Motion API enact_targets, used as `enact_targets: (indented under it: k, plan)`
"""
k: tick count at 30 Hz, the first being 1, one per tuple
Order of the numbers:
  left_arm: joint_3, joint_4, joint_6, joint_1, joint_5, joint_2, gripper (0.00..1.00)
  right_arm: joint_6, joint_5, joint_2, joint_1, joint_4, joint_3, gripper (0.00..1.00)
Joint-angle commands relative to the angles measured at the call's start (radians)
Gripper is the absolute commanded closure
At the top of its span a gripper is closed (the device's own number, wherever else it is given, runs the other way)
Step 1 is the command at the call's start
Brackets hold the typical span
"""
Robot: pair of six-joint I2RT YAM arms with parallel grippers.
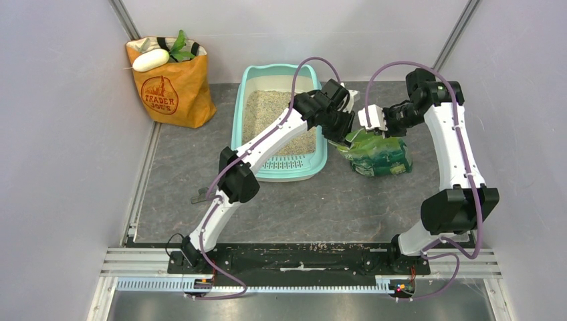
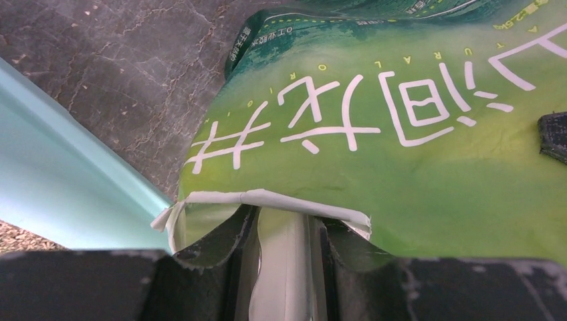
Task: Fill the litter box with clean litter
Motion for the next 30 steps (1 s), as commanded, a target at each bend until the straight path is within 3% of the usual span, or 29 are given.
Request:
enact_targets:
  k: [1, 21, 25, 30]
  plan:
    - [-0.047, -0.107, -0.026, 0.002, -0.042, 0.102, 0.98, 0.018, -0.110, -0.002, 0.030, 0.066, -0.012, 1.00]
    - [-0.037, 0.007, -0.049, 0.022, 0.382, 0.180, 0.98, 0.080, -0.134, 0.039, 0.056, 0.169, -0.019, 1.00]
    - [-0.052, 0.094, -0.096, 0.039, 0.493, 0.173, 0.98, 0.083, -0.133, 0.028, 0.058, 0.168, -0.035, 1.00]
    - [-0.170, 0.330, -0.191, 0.082, 0.558, 0.089, 0.98, 0.083, -0.106, -0.003, 0.053, 0.152, -0.050, 1.00]
